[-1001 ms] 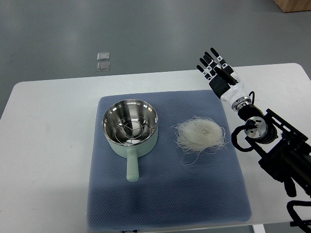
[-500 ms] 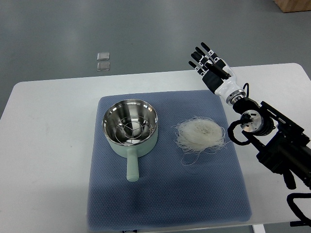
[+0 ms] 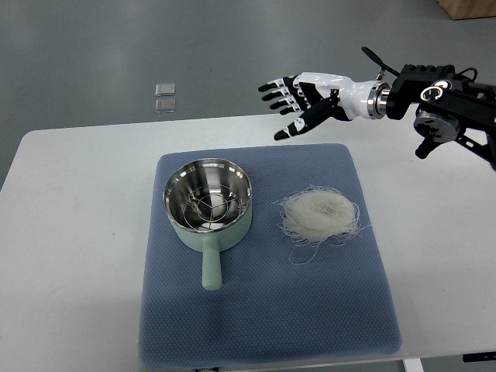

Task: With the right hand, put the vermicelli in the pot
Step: 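Reach the right hand over the white vermicelli bundle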

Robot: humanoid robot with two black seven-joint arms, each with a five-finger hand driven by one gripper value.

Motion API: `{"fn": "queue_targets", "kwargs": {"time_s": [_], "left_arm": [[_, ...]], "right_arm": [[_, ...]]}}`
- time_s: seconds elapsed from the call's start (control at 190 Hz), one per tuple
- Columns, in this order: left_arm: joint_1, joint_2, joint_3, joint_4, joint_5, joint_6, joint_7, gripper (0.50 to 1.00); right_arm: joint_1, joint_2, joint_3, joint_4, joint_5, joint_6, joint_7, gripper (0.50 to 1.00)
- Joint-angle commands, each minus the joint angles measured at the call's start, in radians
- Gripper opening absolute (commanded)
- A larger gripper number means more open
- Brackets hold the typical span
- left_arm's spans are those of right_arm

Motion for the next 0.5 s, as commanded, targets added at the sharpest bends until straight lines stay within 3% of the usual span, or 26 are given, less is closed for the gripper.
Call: {"fn": "queue_targets", "kwargs": {"time_s": [0.0, 0.147, 0.2, 0.332, 0.495], "left_arm": [[-0.001, 0.000, 0.001, -0.003, 0.001, 0.000, 0.000, 1.000], [-0.004, 0.000, 0.003, -0.004, 0.001, 0.000, 0.001, 1.000], [-0.004, 0.000, 0.003, -0.003, 0.001, 0.000, 0.001, 1.000], [-0.006, 0.000, 0.003, 0.000, 0.001, 0.000, 0.001, 1.000], [-0.006, 0.000, 0.003, 0.005, 0.001, 0.002, 0.001, 1.000]], "right_arm": [[0.216, -0.073, -0.299, 0.122, -0.091, 0.024, -0.015, 0.930], [0.417, -0.094, -0.491, 0.263, -0.134, 0.021, -0.020, 0.928], [0.423, -0.091, -0.495, 0.283, -0.133, -0.009, -0.020, 0.928], [0.414, -0.051, -0.551, 0.303, -0.136, -0.179, -0.020, 0.926], [0.387, -0.036, -0.583, 0.319, -0.134, -0.220, -0.018, 0.926]]}}
